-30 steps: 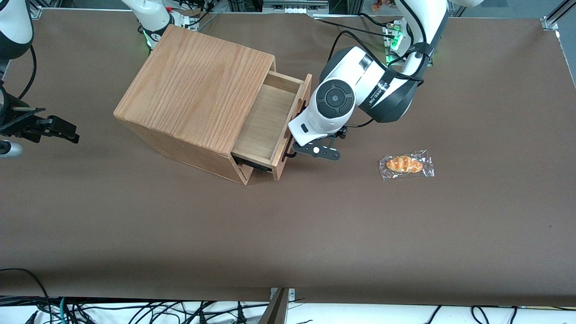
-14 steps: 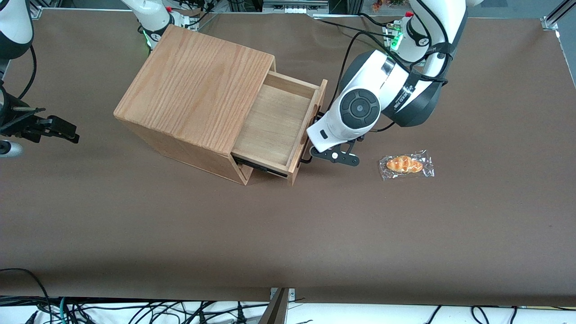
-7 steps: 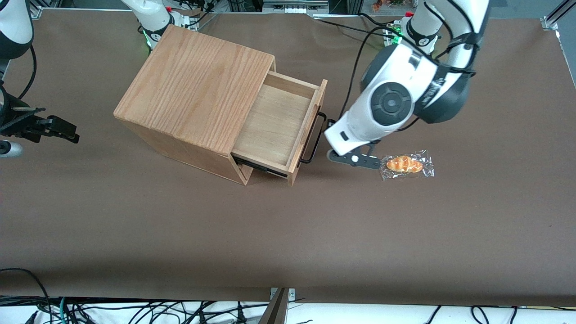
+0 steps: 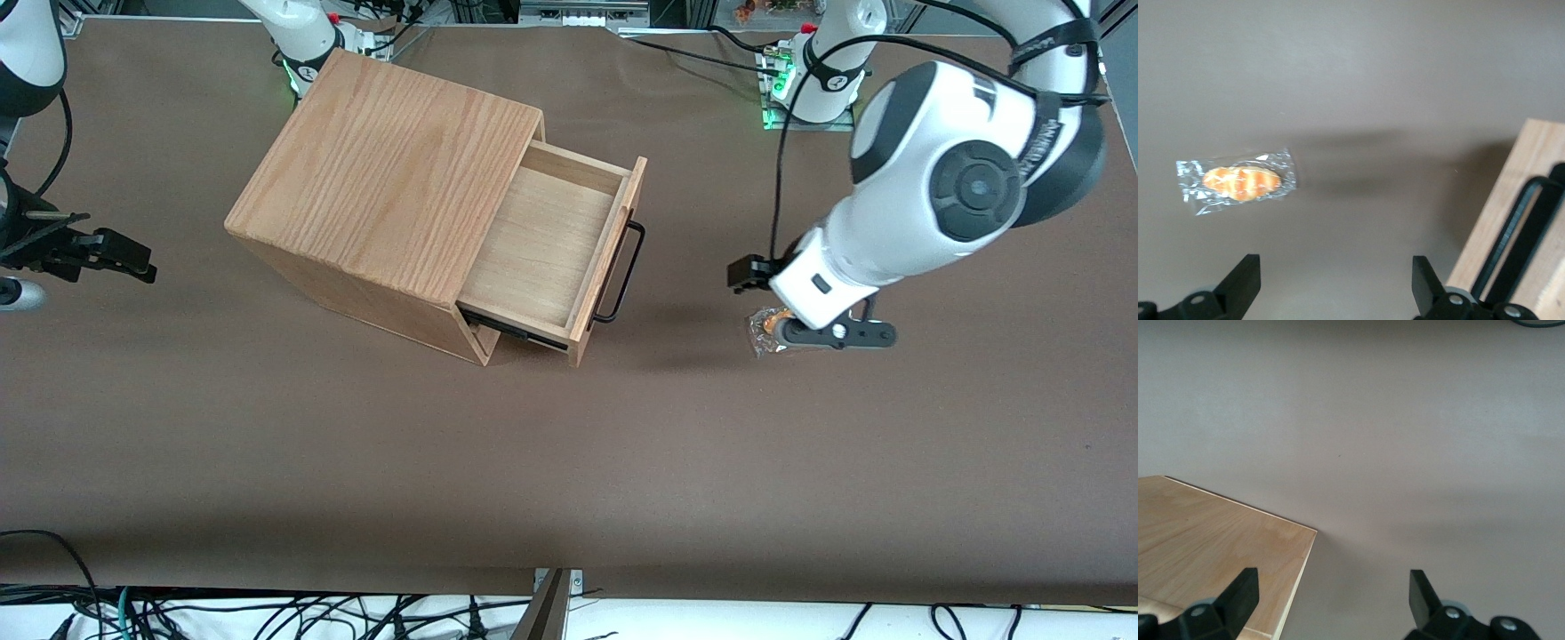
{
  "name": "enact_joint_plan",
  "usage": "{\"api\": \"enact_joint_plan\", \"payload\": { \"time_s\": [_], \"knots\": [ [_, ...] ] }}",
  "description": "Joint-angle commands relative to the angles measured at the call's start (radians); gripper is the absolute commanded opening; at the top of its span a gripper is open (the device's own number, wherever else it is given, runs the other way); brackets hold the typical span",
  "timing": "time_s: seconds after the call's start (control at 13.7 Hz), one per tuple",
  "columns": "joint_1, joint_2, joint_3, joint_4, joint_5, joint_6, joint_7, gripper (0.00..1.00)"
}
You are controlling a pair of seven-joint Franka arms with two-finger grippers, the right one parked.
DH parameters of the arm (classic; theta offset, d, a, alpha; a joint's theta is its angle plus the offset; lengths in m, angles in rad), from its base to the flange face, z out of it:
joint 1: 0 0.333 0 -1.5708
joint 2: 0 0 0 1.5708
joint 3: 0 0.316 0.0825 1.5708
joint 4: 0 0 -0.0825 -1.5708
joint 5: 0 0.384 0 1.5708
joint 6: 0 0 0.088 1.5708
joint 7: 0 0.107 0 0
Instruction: Open top drawer with left arm
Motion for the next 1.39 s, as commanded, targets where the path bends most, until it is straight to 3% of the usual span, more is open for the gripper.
{"api": "enact_joint_plan", "payload": {
  "time_s": [0.0,0.15,0.66,1.17,1.32],
  "knots": [
    [0.066,-0.035,-0.007,-0.01,0.022,-0.01,0.018,1.0],
    [0.096,-0.04,-0.009,-0.01,0.022,-0.01,0.018,1.0],
    [0.216,-0.055,-0.009,0.012,0.125,-0.012,0.097,1.0],
    [0.325,-0.103,-0.006,-0.035,0.128,0.0,0.321,1.0],
    [0.327,-0.109,-0.004,-0.055,0.202,0.019,0.398,1.0]
  ]
}}
